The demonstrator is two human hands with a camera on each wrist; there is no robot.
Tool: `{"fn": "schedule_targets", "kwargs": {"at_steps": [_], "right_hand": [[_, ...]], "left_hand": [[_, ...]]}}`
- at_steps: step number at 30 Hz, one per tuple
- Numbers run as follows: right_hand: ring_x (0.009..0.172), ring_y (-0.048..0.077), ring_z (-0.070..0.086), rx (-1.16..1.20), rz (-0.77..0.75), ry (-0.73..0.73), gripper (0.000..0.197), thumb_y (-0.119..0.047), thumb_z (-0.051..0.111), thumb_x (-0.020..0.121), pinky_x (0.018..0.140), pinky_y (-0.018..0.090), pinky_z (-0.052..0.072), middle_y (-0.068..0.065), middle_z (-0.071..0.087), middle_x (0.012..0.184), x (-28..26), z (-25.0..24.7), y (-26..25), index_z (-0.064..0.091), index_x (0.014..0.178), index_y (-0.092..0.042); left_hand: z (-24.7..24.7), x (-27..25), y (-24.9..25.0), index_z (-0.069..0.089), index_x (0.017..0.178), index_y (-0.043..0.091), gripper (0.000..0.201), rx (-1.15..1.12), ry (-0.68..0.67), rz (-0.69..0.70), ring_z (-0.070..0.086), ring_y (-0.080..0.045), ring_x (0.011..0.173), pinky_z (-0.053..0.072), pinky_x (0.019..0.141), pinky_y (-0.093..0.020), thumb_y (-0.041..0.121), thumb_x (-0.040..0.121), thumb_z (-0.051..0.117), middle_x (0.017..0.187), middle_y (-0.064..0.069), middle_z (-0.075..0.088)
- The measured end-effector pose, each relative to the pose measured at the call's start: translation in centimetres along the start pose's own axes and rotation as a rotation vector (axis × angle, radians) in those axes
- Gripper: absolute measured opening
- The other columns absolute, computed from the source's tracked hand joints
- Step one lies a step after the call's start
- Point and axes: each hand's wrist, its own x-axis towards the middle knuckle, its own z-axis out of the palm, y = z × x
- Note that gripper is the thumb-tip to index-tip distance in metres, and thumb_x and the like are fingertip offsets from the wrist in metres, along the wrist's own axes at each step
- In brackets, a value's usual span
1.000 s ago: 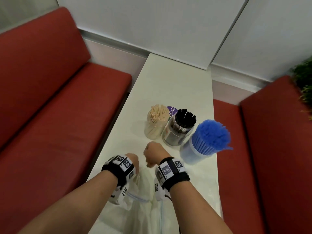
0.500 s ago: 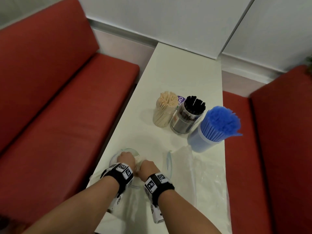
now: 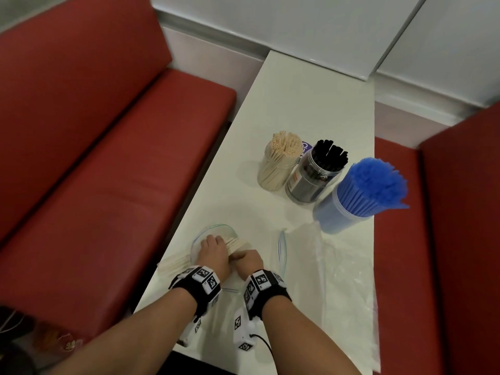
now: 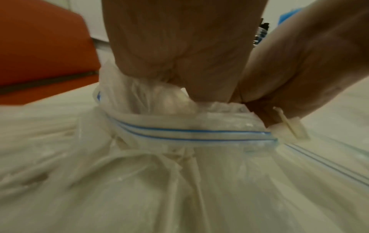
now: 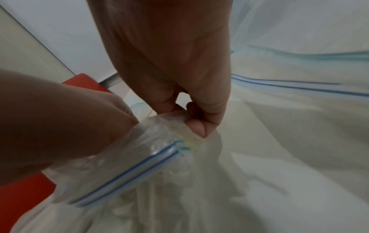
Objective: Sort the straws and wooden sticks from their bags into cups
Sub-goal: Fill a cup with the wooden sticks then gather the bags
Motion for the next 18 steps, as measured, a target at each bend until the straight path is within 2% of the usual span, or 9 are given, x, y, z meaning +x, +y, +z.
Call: {"fn": "schedule_targets", "kwargs": {"at_steps": [3, 5, 8, 10, 11, 15, 18], "right_hand": [[0.118, 0.026, 0.066, 0.002, 0.009, 0.097, 0.040, 0.005, 0.048, 0.096, 0.097, 0.021, 0.048, 0.012, 0.070, 0.129, -0.4, -0.3, 0.5, 0.079, 0.116, -0.012], [0.120, 0.028, 0.063, -0.081, 0.011, 0.145, 0.049, 0.007, 0.041, 0.098, 0.101, 0.025, 0.049, 0.014, 0.057, 0.141, -0.6, -0.4, 0.6, 0.074, 0.126, -0.017], [0.122, 0.033, 0.058, -0.248, 0.019, 0.133, 0.056, 0.002, 0.037, 0.103, 0.104, 0.032, 0.048, 0.015, 0.039, 0.147, -1.0, -0.3, 0.3, 0.050, 0.151, -0.023], [0.123, 0.035, 0.056, -0.387, 0.030, 0.133, 0.062, -0.001, 0.039, 0.103, 0.105, 0.035, 0.047, 0.019, 0.034, 0.147, -1.0, -0.8, 0.2, 0.033, 0.159, -0.026], [0.124, 0.036, 0.055, -0.421, 0.034, 0.139, 0.063, 0.000, 0.041, 0.103, 0.106, 0.036, 0.047, 0.021, 0.032, 0.148, -1.0, -1.2, 0.3, 0.030, 0.160, -0.026], [0.120, 0.036, 0.058, -0.415, 0.007, 0.159, 0.065, 0.006, 0.038, 0.102, 0.103, 0.036, 0.049, 0.022, 0.033, 0.148, -1.4, -2.7, 0.4, 0.033, 0.159, -0.025], [0.122, 0.033, 0.050, -0.541, -0.113, 0.301, 0.067, 0.008, 0.041, 0.098, 0.098, 0.037, 0.046, 0.016, 0.039, 0.142, -2.2, -2.4, 0.0, 0.036, 0.156, -0.026]], "left_hand": [[0.0, -0.3, 0.1, 0.032, 0.140, 0.004, 0.070, -0.003, 0.035, -0.030, 0.041, -0.028, 0.121, 0.036, 0.103, -0.032, 0.032, 0.082, 0.062, 0.136, -0.013, 0.039], [0.0, -0.7, 0.2, 0.033, 0.139, 0.007, 0.069, 0.018, 0.065, -0.065, 0.040, -0.027, 0.121, 0.039, 0.099, -0.032, 0.031, 0.081, 0.061, 0.135, -0.011, 0.039], [0.0, -1.0, 0.3, 0.034, 0.138, 0.010, 0.054, 0.064, 0.103, -0.064, 0.042, -0.027, 0.121, 0.042, 0.095, -0.035, 0.020, 0.088, 0.051, 0.135, -0.009, 0.040], [-0.2, -0.7, -0.3, 0.037, 0.134, 0.012, 0.042, 0.077, 0.105, -0.044, 0.044, -0.026, 0.120, 0.044, 0.094, -0.034, 0.013, 0.092, 0.045, 0.133, -0.008, 0.042], [-0.4, -0.5, -0.7, 0.039, 0.131, 0.013, 0.038, 0.079, 0.104, -0.039, 0.046, -0.026, 0.120, 0.045, 0.095, -0.033, 0.010, 0.093, 0.044, 0.132, -0.008, 0.044], [-0.7, 0.2, -1.9, 0.041, 0.128, 0.010, 0.034, 0.049, 0.057, 0.007, 0.051, -0.024, 0.118, 0.044, 0.098, -0.030, 0.006, 0.094, 0.042, 0.130, -0.009, 0.048], [-1.1, 0.6, -1.8, 0.044, 0.126, 0.007, 0.033, -0.073, -0.026, 0.030, 0.056, -0.028, 0.115, 0.046, 0.095, -0.034, 0.002, 0.093, 0.043, 0.126, -0.012, 0.054]]}}
